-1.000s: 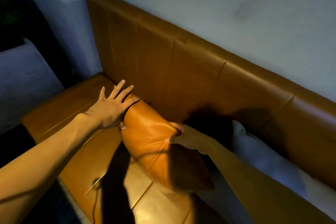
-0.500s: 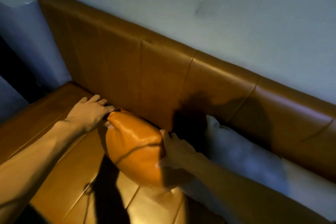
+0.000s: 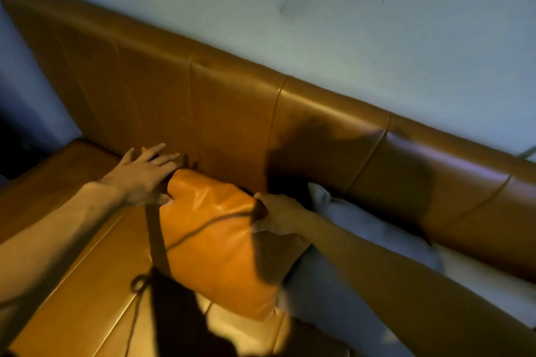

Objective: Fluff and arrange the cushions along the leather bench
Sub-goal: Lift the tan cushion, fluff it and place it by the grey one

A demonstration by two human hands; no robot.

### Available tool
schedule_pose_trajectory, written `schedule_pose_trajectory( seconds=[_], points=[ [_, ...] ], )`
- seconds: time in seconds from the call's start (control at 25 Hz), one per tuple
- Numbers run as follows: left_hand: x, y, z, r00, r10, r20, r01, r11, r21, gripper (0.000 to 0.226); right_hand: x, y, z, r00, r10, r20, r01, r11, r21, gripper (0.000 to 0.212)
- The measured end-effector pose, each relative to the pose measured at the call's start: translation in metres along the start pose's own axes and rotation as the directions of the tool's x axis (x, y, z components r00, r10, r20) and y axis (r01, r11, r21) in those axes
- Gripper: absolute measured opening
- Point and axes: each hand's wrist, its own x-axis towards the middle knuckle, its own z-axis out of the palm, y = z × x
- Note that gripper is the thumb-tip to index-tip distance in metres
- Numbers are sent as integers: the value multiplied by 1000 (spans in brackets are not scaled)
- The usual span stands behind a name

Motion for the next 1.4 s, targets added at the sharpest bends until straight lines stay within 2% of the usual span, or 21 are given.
schedule_pose_trajectory(
  seconds=[0.12,0.24,0.36,0.44,0.52,0.6,0.68,0.84,0.92,1.04,1.12,1.24,1.32,1.4],
  points=[
    [3,-1,-10,998,62,7,-62,998,-11,92,2,-3,0,996,-20,-89,21,1000,6,48],
    [10,-11,-16,995,86,-58,-84,996,40,86,9,-5,-5,994,-33,-101,35,999,22,48],
    [15,-15,-6,996,50,-74,-53,998,-33,87,23,1,-7,997,0,-73,3,999,33,47],
    [22,-8,4,995,44,-85,-51,995,-90,90,29,6,-5,998,49,-47,-48,999,17,55],
    [32,-1,8,991,41,-124,-55,993,-108,87,30,10,-5,994,95,-52,-94,995,19,71],
    [37,6,5,991,16,-135,-37,988,-149,83,28,9,-8,986,111,-127,-120,991,-64,80],
    [40,14,4,992,25,-121,-49,979,-199,87,21,3,-12,971,102,-216,-138,977,-163,79],
    [43,25,6,994,99,-44,-105,978,-182,101,13,-2,-9,987,145,-67,-159,938,-308,90],
    [47,21,3,996,76,-36,-81,985,-152,107,16,-5,-7,982,168,-86,-187,937,-296,84],
    [47,10,-1,995,11,-99,-19,996,-82,102,24,-12,-7,978,110,-179,-153,956,-250,67],
    [48,13,1,993,1,-117,-11,996,-88,99,26,-7,-9,978,97,-183,-141,960,-242,70],
    [58,28,6,990,16,-143,-30,995,-93,99,26,11,-6,975,177,-133,-202,958,-205,78],
    [63,35,4,994,23,-110,-39,989,-144,99,25,17,-2,967,200,-157,-228,956,-187,77],
    [64,34,-3,1000,5,-22,-10,980,-199,99,22,12,1,962,198,-190,-241,941,-239,71]
  ],
)
